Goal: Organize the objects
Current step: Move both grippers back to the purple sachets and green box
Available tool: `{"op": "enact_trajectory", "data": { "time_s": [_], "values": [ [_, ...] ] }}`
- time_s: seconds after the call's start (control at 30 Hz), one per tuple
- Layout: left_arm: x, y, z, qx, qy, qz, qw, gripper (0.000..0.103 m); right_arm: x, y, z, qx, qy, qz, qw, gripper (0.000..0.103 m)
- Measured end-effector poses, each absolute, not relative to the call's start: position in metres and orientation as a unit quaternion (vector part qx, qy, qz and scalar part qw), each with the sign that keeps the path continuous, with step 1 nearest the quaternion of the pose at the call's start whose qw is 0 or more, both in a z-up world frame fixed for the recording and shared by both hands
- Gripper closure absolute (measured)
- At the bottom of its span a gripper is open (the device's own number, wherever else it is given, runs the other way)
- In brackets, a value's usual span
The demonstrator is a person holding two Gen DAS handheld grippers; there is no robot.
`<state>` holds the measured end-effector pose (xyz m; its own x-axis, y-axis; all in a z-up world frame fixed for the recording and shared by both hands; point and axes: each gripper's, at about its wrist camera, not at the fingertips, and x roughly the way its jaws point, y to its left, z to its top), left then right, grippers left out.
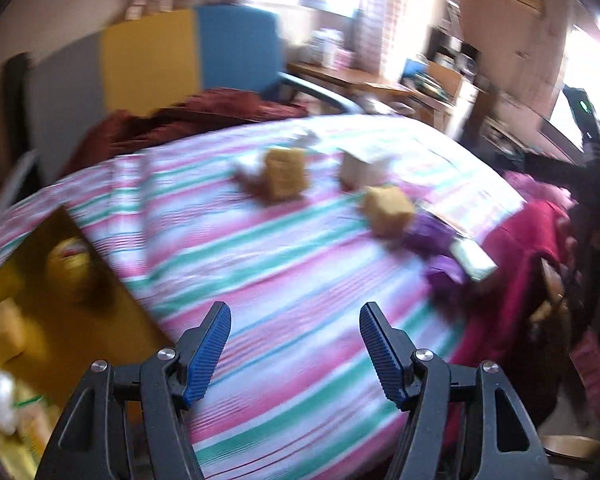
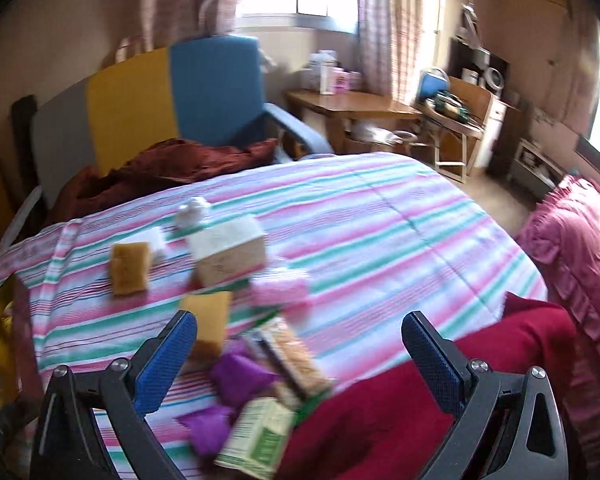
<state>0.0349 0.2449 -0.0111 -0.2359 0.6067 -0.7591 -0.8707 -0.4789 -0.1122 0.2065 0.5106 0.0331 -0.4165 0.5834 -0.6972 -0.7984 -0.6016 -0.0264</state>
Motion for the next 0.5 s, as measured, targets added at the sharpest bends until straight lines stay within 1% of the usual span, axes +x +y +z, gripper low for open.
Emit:
{"op": "enact_trajectory", "data": {
  "time_s": [0.13, 0.23, 0.33, 0.4, 0.43, 0.5],
  "values": [
    [0.048, 0.287, -0.026, -0.432, 0.160, 0.712, 0.530, 0.036, 0.222, 0.521, 0.032, -0.349, 0.158, 0.819, 0.426, 0.000],
    [0.055, 0.312, -0.039, -0.458, 0.157, 0.688, 0.540, 0.038, 0.229, 0.522, 0.029, -0.356, 0.156, 0.819, 0.422, 0.000],
    [0.064, 0.335, -0.050, -0.485, 0.154, 0.663, 0.549, 0.039, 0.233, 0.524, 0.025, -0.361, 0.157, 0.818, 0.420, 0.000],
    [0.066, 0.349, -0.056, -0.509, 0.144, 0.649, 0.547, 0.039, 0.234, 0.524, 0.022, -0.363, 0.160, 0.817, 0.418, 0.000],
    [0.066, 0.355, -0.060, -0.522, 0.136, 0.643, 0.543, 0.043, 0.234, 0.525, 0.021, -0.365, 0.161, 0.817, 0.418, 0.000],
    [0.066, 0.366, -0.065, -0.543, 0.120, 0.632, 0.540, 0.044, 0.233, 0.526, 0.018, -0.367, 0.161, 0.817, 0.414, 0.000]
  ]
}}
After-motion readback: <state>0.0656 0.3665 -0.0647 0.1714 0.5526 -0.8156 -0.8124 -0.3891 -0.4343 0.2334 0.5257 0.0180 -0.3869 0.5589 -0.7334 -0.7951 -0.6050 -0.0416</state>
